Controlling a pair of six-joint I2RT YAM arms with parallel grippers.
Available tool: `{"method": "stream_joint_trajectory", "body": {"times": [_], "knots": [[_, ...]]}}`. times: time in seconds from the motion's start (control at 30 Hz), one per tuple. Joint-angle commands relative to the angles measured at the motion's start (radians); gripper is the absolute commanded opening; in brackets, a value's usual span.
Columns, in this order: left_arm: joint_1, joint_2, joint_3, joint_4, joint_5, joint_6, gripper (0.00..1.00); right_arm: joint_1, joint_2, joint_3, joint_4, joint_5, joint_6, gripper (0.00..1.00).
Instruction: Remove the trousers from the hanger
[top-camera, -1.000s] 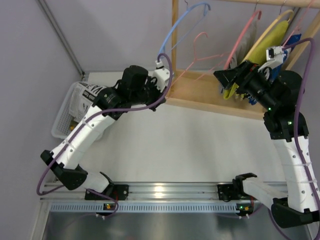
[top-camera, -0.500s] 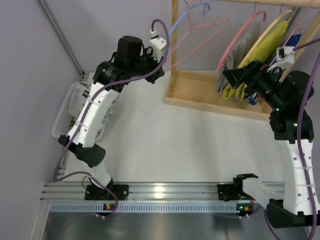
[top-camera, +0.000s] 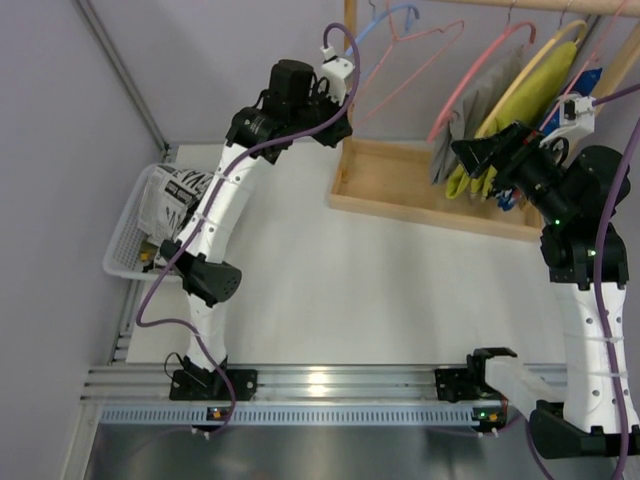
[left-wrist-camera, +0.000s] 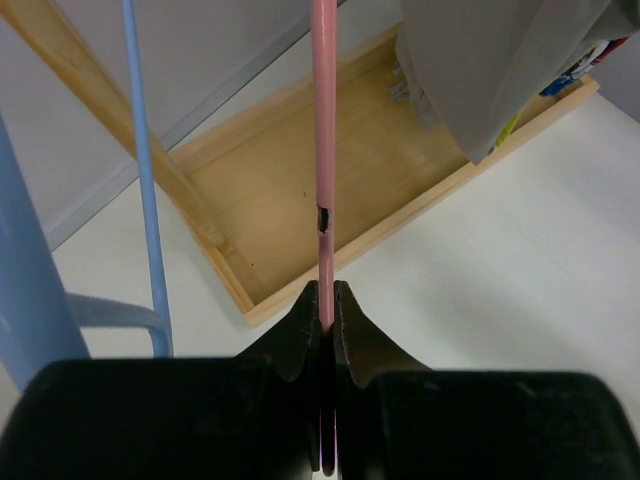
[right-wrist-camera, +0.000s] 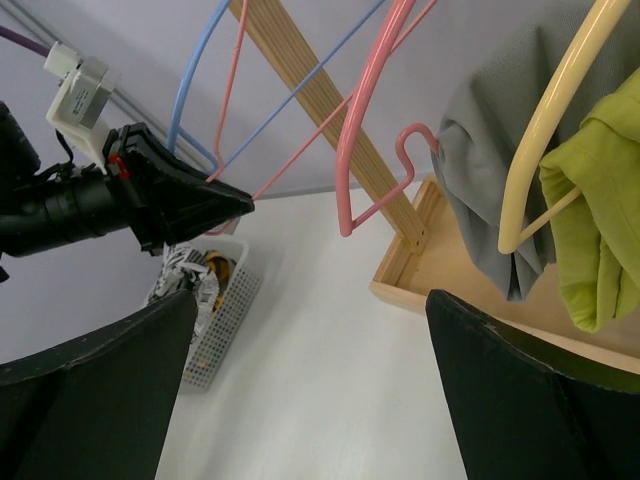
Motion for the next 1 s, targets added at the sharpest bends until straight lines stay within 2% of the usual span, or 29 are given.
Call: {"method": "stream_joint_trajectory", "body": {"times": [0.0, 0.17, 0.5, 0.83, 0.97], "knots": [[0.001, 0.016, 0.050, 0.141, -0.023, -0.021, 0.00, -0.018, -0.033, -0.007, 0.026, 0.007, 0.005, 1.00], [0.039, 0.050, 0.050, 0.213, -0.021, -0.105, 0.00, -0.018, -0.050, -0.012, 0.009, 0.014, -0.007, 0.99], [0.050, 0.096, 0.047, 0.268, -0.037, -0.116, 0.00, -0.020, -0.049, -0.019, 0.009, 0.007, 0.005, 1.00], [0.027, 0.044, -0.104, 0.265, -0.053, -0.079, 0.00, -0.018, -0.056, -0.038, 0.009, 0.001, 0.003, 0.99], [0.021, 0.033, -0.160, 0.253, -0.083, -0.125, 0.00, -0.020, -0.053, -0.036, 0.012, -0.004, 0.011, 0.99]]}}
